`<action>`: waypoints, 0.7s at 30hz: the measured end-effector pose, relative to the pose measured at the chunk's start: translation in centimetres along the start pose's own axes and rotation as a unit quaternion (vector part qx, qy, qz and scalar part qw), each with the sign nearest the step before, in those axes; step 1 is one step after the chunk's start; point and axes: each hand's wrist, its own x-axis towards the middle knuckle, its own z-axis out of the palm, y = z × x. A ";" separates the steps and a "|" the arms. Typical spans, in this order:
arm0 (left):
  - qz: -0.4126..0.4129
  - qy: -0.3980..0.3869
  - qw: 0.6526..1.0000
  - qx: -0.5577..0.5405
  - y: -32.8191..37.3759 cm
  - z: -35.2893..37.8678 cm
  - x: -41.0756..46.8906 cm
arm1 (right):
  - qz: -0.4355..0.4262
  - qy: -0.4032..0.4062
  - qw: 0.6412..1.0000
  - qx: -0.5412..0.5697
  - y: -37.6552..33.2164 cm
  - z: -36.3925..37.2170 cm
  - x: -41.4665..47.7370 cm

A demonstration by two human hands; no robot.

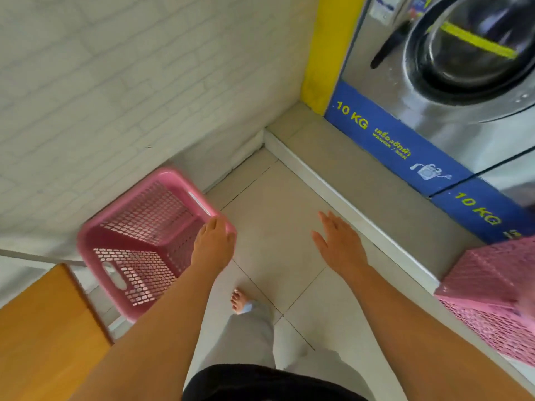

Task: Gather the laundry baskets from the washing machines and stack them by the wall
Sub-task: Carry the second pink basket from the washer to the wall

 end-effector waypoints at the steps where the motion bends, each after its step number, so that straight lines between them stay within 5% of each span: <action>1: 0.017 -0.006 1.000 0.005 1.8 0.6 -0.5 | 0.016 0.007 1.000 0.011 1.8 -0.3 -1.2; 11: 0.187 -0.036 0.978 0.083 18.6 10.3 -8.8 | 0.161 0.103 0.978 0.087 20.1 -2.2 -16.0; 21: 0.319 -0.107 0.931 0.140 34.0 19.7 -13.9 | 0.323 0.203 0.911 0.156 33.5 -2.4 -27.3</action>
